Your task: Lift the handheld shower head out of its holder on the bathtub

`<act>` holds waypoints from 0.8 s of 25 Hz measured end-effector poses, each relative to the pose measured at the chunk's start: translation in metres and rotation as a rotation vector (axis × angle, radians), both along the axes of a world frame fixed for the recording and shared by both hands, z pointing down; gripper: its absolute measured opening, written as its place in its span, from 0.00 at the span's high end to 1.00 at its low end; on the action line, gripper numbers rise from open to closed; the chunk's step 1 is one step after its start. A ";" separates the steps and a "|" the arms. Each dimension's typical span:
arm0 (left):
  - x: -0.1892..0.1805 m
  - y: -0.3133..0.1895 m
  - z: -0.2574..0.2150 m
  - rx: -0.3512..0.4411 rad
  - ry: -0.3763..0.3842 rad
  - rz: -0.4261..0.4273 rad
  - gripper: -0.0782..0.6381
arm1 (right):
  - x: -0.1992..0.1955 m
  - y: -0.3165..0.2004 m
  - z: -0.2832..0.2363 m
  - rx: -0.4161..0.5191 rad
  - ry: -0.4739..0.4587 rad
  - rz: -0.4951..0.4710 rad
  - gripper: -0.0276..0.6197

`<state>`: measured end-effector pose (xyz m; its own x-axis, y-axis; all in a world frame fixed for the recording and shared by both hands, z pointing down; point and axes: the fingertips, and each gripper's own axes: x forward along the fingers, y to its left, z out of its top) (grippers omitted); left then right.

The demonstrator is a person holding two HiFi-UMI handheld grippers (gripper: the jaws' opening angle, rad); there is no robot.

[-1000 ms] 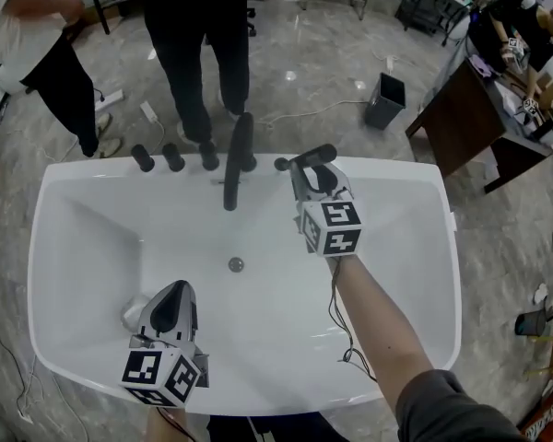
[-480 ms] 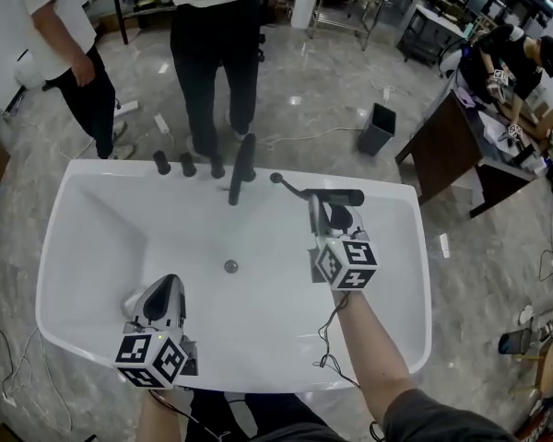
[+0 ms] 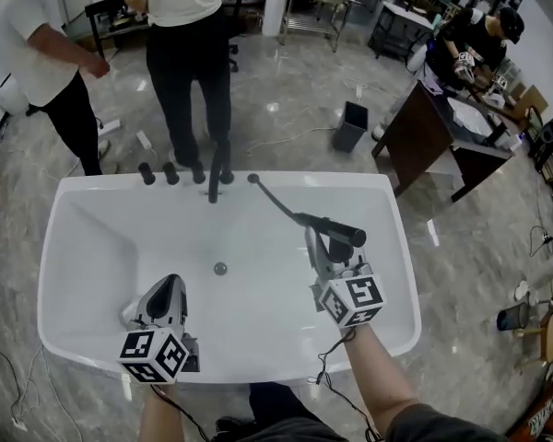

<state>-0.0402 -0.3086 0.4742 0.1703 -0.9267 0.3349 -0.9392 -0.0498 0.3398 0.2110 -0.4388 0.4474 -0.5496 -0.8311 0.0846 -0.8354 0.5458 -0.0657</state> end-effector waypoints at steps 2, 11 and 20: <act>0.005 0.011 0.001 0.009 0.007 0.017 0.85 | 0.001 0.021 -0.005 0.015 0.009 -0.004 0.75; 0.002 0.112 -0.024 0.051 0.009 0.078 0.85 | -0.009 0.146 -0.032 0.055 0.029 0.030 0.75; -0.002 0.232 -0.050 0.085 -0.008 0.137 0.85 | -0.008 0.282 -0.056 0.104 0.010 0.084 0.75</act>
